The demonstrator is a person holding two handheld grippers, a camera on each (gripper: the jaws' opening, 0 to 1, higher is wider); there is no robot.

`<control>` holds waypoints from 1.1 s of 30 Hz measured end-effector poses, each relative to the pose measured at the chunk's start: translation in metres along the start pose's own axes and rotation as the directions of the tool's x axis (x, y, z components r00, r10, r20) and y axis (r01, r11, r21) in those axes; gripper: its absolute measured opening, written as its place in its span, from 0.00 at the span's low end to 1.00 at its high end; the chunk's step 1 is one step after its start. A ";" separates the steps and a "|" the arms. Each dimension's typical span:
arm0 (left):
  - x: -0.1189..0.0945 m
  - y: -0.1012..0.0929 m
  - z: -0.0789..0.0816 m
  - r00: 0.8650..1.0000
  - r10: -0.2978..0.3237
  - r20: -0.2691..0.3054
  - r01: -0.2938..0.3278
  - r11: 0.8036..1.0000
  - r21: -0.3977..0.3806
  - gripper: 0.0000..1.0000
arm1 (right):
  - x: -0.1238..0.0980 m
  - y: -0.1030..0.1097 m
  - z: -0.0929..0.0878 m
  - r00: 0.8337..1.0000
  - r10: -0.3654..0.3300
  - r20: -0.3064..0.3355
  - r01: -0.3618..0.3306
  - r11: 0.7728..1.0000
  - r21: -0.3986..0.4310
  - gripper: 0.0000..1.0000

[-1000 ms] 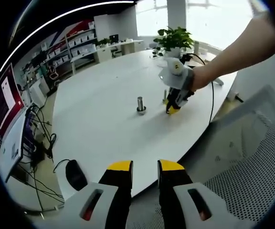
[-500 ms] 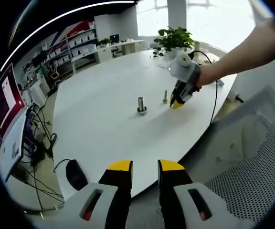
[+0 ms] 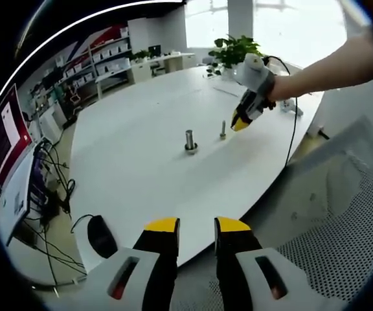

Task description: Place the washer onto the threaded stud by aligning its center hole with the stud, sliding it down to the base, and recovering from edge contact or off-axis alignment until the washer reaches the visible bottom stop.

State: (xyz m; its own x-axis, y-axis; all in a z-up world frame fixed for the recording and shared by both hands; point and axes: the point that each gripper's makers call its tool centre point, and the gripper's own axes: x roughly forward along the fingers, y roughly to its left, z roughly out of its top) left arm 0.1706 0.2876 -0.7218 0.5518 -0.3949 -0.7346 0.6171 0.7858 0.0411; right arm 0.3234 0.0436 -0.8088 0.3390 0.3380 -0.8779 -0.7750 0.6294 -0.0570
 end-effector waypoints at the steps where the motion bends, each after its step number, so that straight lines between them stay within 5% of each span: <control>1: 0.000 0.000 0.000 1.000 0.000 0.001 0.000 1.000 0.000 0.19 | -0.002 -0.001 0.002 1.000 -0.001 0.008 0.001 1.000 0.009 0.14; 9: 0.000 0.000 0.001 1.000 0.000 0.007 0.000 1.000 0.000 0.20 | -0.005 -0.008 0.021 0.999 -0.025 0.030 0.026 0.999 -0.043 0.14; 33: 0.000 0.001 0.001 1.000 0.004 0.007 -0.004 1.000 0.004 0.20 | 0.016 -0.011 0.015 0.998 -0.030 -0.048 0.023 0.992 -0.126 0.14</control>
State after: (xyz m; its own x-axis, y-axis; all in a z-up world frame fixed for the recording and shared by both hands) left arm 0.1712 0.2883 -0.7210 0.5578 -0.3953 -0.7298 0.6172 0.7855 0.0462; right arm 0.3455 0.0524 -0.8147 0.3360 0.2855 -0.8975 -0.8277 0.5442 -0.1368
